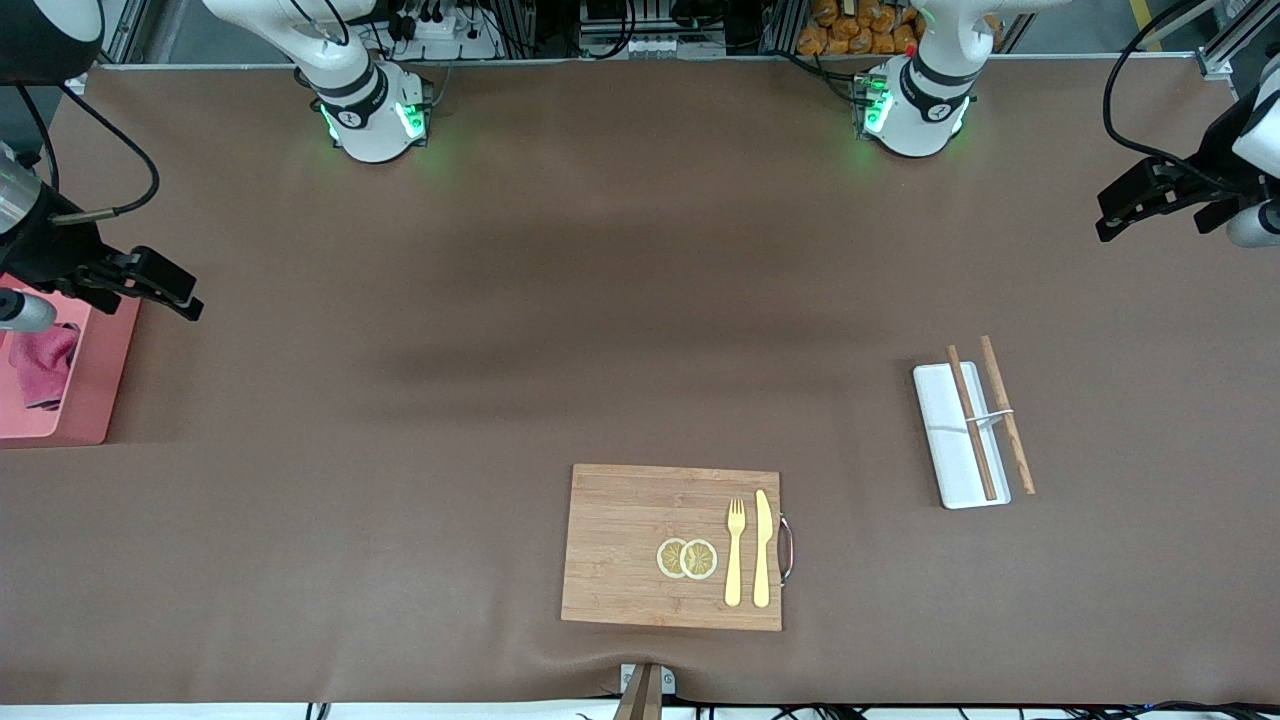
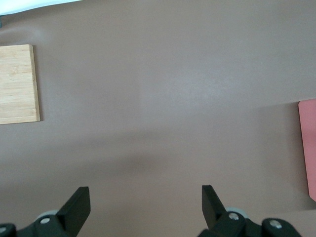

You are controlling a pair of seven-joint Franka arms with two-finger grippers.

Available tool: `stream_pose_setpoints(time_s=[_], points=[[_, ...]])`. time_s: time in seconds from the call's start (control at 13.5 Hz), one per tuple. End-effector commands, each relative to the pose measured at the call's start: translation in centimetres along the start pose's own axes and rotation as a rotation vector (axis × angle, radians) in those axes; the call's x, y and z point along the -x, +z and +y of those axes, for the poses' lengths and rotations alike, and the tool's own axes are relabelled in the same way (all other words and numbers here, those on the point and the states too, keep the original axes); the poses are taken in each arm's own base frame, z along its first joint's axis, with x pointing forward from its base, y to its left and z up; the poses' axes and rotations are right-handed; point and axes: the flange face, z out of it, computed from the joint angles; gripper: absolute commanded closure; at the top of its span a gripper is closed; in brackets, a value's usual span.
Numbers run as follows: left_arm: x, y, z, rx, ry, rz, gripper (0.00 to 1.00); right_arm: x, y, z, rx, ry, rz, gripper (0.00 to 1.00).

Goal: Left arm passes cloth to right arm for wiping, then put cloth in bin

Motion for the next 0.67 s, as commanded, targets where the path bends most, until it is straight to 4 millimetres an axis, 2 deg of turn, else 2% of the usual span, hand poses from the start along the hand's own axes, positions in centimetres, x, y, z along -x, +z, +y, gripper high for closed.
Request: stream_pose_setpoints(time_s=[0.0, 0.59], points=[[0.06, -0.38, 0.38, 0.019, 0.008, -0.001, 0.0, 0.2, -0.4, -0.09, 0.015, -0.003, 0.001, 0.0], [0.07, -0.29, 0.39, 0.026, 0.021, -0.005, 0.0, 0.19, -0.33, 0.0, 0.016, -0.001, 0.0, 0.0]])
